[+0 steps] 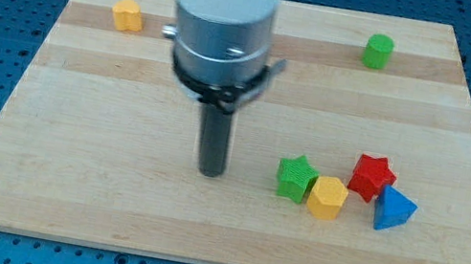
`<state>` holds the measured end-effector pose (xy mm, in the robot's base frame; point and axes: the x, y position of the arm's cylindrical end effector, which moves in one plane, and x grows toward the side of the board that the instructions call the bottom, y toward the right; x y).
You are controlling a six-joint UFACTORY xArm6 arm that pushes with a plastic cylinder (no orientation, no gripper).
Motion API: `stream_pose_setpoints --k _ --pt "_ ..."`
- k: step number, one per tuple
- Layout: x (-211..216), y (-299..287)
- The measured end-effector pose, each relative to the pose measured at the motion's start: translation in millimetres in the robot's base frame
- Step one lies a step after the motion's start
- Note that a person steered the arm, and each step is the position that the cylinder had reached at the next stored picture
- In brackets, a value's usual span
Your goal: Move the blue cube closer to the green star
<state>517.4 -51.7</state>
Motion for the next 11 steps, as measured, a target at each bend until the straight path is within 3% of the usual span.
stream_pose_setpoints --k 4,9,11 --pt "-120.3 -34.5" --pt "-97.5 41.9" --pt "-66.1 83.6"
